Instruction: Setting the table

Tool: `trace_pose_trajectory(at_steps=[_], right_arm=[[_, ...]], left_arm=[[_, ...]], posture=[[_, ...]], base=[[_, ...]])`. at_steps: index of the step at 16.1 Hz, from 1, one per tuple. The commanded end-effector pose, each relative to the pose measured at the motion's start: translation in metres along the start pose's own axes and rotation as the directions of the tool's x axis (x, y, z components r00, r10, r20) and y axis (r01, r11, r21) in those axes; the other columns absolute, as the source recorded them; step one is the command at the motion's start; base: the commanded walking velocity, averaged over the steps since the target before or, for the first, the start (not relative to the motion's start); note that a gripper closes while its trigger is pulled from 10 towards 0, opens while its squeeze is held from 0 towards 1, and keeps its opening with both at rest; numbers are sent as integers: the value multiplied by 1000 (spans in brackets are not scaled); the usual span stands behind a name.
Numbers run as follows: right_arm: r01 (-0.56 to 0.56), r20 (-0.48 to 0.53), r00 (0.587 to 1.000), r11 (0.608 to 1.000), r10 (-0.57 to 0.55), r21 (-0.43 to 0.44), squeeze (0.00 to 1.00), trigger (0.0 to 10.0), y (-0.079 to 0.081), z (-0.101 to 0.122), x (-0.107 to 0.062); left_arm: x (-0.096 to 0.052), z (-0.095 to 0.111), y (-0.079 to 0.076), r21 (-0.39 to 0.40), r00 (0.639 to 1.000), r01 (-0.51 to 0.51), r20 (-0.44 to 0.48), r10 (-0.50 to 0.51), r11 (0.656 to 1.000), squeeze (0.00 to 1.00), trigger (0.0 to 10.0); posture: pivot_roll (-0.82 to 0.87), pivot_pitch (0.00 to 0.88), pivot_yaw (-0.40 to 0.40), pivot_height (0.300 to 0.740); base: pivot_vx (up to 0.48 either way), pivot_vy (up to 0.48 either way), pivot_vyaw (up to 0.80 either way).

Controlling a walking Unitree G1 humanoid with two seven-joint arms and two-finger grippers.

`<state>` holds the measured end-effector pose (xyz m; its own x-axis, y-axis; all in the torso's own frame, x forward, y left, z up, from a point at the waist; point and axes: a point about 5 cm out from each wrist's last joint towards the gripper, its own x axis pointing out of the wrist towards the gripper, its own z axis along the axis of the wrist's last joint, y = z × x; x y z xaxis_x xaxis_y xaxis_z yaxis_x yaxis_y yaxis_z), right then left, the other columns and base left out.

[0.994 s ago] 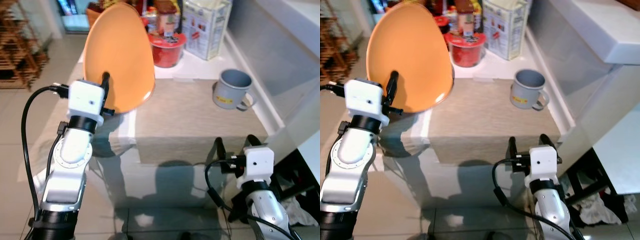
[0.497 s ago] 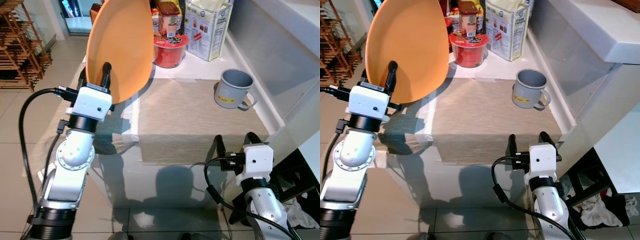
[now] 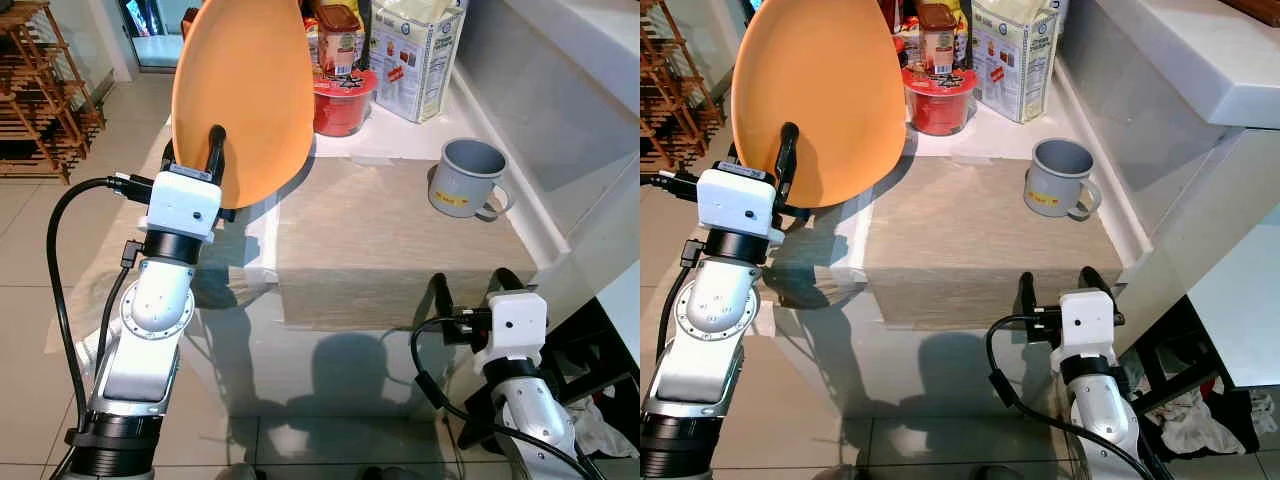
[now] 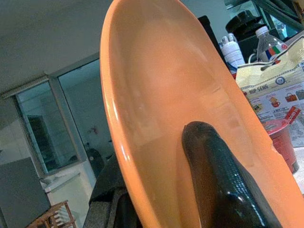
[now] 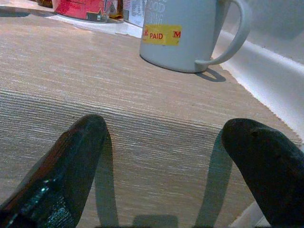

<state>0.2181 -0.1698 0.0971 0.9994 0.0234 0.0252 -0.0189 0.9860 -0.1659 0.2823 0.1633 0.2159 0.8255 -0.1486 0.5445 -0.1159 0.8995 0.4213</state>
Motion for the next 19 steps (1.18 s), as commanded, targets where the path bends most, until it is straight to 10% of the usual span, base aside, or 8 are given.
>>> trace_pose_trajectory(at_steps=[1, 19], right_arm=[[-5, 25, 1000, 1000, 5, 25, 0, 10000, -3, 4, 1], [-27, 24, 999, 999, 26, 34, 0, 10000, -3, 8, 0]], left_arm=[[7, 11, 3, -7, 998, -15, 68, 15, 1000, 0, 0], [8, 17, -4, -49, 994, 22, 107, -17, 999, 0, 0]], posture=[[2, 27, -18, 740], [-6, 33, -21, 740]], base=[[0, 0, 0], [-30, 0, 0]])
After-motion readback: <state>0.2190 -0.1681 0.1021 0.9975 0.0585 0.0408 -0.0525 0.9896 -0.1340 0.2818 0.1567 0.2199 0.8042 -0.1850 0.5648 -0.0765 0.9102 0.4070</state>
